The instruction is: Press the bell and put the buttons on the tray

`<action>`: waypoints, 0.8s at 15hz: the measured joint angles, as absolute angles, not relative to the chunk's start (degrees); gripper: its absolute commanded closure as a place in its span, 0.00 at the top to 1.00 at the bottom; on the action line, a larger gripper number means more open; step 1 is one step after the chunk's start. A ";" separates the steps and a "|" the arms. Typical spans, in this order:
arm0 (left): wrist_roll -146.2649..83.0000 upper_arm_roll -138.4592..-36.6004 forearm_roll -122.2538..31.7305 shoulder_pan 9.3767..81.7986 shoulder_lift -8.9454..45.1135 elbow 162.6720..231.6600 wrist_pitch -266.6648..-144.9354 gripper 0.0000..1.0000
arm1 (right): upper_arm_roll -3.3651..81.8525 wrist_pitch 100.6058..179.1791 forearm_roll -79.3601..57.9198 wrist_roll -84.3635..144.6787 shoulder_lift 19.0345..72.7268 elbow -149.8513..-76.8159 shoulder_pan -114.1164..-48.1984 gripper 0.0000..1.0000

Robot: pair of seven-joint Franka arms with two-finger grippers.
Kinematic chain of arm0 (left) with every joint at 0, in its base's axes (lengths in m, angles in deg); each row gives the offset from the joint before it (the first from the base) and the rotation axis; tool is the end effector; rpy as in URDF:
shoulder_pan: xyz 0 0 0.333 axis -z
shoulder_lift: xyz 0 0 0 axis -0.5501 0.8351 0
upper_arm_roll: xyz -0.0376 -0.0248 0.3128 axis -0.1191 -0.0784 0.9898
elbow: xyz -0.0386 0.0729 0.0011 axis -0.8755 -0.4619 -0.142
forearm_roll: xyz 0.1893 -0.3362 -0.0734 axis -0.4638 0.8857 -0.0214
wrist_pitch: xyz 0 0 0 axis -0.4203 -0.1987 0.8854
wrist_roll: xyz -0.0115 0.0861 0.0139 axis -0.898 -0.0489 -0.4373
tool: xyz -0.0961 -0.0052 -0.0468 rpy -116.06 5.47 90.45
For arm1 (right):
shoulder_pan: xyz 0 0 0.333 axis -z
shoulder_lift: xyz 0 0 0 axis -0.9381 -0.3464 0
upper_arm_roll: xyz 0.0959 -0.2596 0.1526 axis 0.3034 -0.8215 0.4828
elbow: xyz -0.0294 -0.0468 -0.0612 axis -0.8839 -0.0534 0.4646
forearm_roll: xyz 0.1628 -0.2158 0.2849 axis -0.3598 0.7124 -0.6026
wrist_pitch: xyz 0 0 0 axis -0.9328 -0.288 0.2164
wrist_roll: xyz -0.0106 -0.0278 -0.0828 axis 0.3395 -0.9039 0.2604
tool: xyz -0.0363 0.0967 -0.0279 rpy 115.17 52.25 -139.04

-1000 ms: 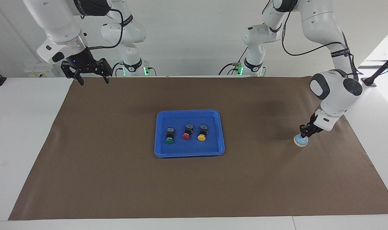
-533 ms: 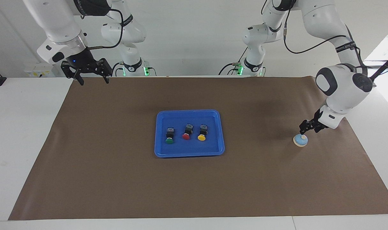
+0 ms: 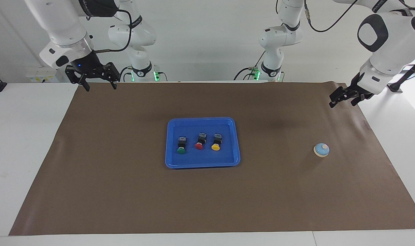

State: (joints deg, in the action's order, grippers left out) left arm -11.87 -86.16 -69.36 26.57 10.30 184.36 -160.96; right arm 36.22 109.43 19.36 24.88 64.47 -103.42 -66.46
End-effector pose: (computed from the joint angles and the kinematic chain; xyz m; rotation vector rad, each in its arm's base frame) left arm 0.5622 0.0488 0.5563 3.1106 0.0254 -0.1338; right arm 0.5296 0.0106 0.6219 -3.1328 -0.1015 0.0948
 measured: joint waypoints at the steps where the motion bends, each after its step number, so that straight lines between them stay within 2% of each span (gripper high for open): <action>1: -11.87 -86.21 -69.36 26.60 10.31 184.36 -160.93 1.00 | 36.22 109.43 19.36 24.88 64.47 -103.42 -66.46 1.00; 12: -11.82 -86.66 -69.36 27.77 9.31 183.80 -158.54 1.00 | 36.22 109.43 19.36 24.88 64.47 -103.41 -66.46 1.00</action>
State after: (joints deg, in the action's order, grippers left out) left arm -11.82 -86.66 -69.36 27.77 9.31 183.80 -158.54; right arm 36.22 109.43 19.36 24.88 64.47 -103.41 -66.46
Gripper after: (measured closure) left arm 0.000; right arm 0.000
